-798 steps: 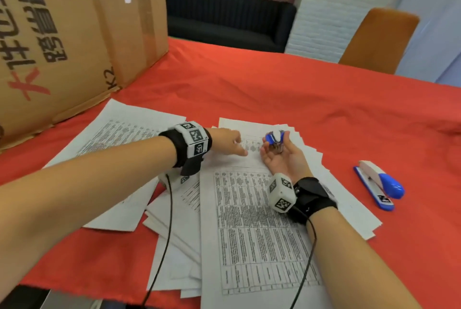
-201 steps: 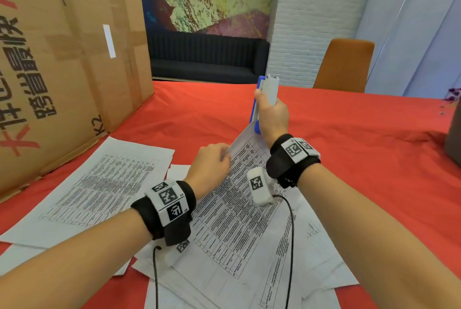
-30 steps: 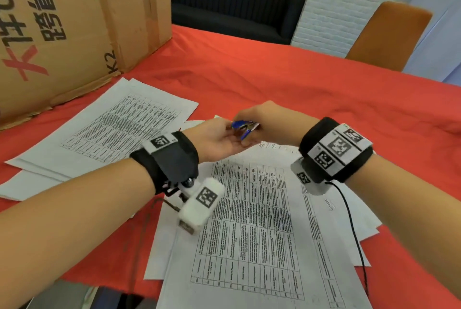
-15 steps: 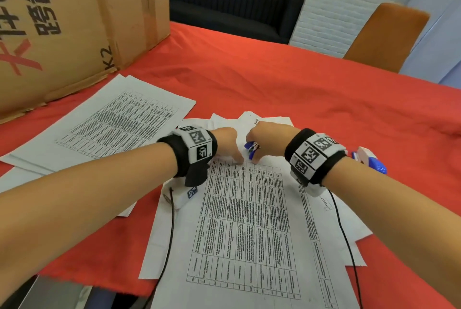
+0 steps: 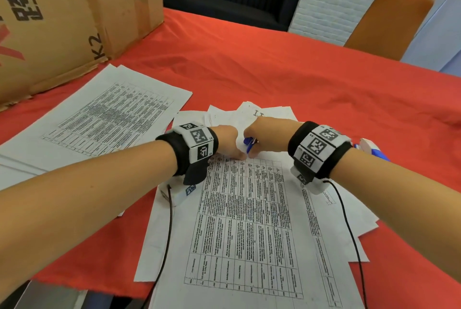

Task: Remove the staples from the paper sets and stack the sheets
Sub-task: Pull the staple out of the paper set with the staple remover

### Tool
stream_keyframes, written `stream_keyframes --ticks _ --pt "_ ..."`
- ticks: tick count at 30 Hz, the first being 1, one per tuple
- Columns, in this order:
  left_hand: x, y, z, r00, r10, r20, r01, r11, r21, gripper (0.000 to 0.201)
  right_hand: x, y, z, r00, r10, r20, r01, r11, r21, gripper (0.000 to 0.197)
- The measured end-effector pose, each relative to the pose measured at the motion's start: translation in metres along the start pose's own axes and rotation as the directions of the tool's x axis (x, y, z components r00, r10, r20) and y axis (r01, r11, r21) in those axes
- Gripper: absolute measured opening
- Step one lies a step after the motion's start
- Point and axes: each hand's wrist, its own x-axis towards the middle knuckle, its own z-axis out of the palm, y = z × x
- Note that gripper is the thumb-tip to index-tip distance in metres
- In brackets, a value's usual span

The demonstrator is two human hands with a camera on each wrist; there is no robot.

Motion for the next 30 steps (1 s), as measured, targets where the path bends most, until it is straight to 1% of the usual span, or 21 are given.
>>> stream_keyframes --ticks 1,4,5,9,12,13,16,17,19,20,24,26,29,30 --pt "0.000 0.001 0.000 1.000 0.011 -0.002 -0.011 1.000 0.026 0.038 -0.001 0.005 0.003 1.000 -0.001 -0.015 0.002 0.998 0.064 0.033" --pt "-0.004 0.002 0.001 0.999 0.018 -0.032 -0.015 0.995 0.099 0.055 -0.003 0.023 0.011 0.998 -0.007 -0.056 0.023 0.962 0.272 0.032" --pt "-0.005 0.003 0.001 0.999 0.021 -0.036 -0.017 0.994 0.112 0.057 -0.003 0.027 0.014 0.998 -0.009 -0.064 0.029 0.944 0.327 0.033" --pt "-0.007 0.004 -0.001 1.000 0.021 -0.011 -0.019 0.987 0.157 0.059 -0.003 0.036 0.019 0.998 -0.005 -0.069 0.035 0.895 0.444 0.040" --pt "-0.008 0.006 -0.002 1.000 0.020 -0.010 -0.018 0.982 0.187 0.059 -0.001 0.042 0.019 0.999 -0.020 -0.036 0.035 0.857 0.514 0.037" --pt "-0.009 0.007 -0.002 1.000 0.022 -0.007 -0.021 0.980 0.196 0.058 0.000 0.044 0.020 0.999 -0.026 -0.019 0.033 0.829 0.559 0.033" --pt "-0.010 0.007 -0.002 1.000 0.022 0.007 -0.023 0.978 0.207 0.059 -0.001 0.050 0.024 0.999 -0.032 0.005 0.019 0.702 0.712 0.016" --pt "-0.010 0.007 -0.002 1.000 0.019 0.009 -0.021 0.979 0.203 0.059 -0.001 0.052 0.025 1.000 -0.031 -0.001 0.022 0.686 0.728 0.013" --pt "-0.011 0.007 -0.002 1.000 0.021 0.004 -0.021 0.981 0.193 0.060 0.001 0.054 0.027 0.999 -0.037 0.001 0.024 0.666 0.745 0.011" --pt "-0.011 0.007 -0.002 1.000 0.022 0.005 -0.022 0.981 0.192 0.059 0.002 0.055 0.029 0.999 -0.041 0.013 0.016 0.634 0.773 0.011" --pt "-0.012 0.007 -0.002 1.000 0.026 0.006 -0.027 0.981 0.195 0.059 0.003 0.058 0.033 0.997 -0.060 0.046 -0.014 0.453 0.892 0.009" --pt "-0.012 0.007 -0.002 1.000 0.024 0.006 -0.024 0.982 0.189 0.059 0.002 0.058 0.033 0.997 -0.064 0.042 -0.011 0.417 0.909 0.009" --pt "-0.016 0.008 -0.002 1.000 0.020 0.017 -0.023 0.980 0.197 0.058 -0.005 0.066 0.034 1.000 -0.017 0.009 -0.003 0.325 0.946 0.008" --pt "-0.017 0.008 -0.002 1.000 0.009 0.026 -0.014 0.980 0.198 0.058 -0.009 0.072 0.034 1.000 0.009 -0.004 0.001 0.308 0.951 0.008"
